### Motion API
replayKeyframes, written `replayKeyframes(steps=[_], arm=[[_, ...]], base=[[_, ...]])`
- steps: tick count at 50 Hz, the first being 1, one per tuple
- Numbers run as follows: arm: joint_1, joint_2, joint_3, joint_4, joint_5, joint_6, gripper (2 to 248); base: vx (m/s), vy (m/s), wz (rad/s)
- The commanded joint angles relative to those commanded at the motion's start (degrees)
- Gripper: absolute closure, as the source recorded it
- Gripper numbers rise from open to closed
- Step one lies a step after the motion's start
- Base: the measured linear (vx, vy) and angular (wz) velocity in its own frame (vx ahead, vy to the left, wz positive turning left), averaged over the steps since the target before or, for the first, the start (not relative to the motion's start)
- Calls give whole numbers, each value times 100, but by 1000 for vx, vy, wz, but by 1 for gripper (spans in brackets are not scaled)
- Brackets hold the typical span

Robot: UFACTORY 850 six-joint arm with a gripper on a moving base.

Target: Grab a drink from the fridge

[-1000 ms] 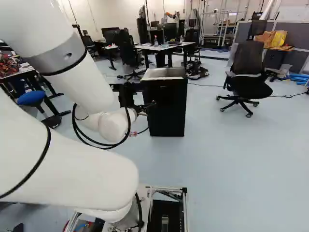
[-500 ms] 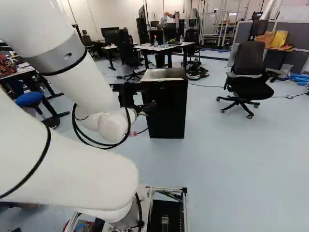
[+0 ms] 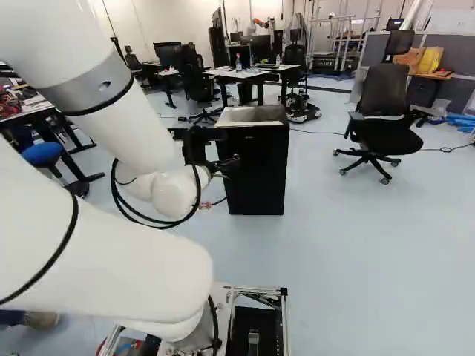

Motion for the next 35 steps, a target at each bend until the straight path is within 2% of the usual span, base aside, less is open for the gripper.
replayKeyframes(steps=[35], arm=[[0,0,0,0,0,0,3]], base=[[62,31,-9]])
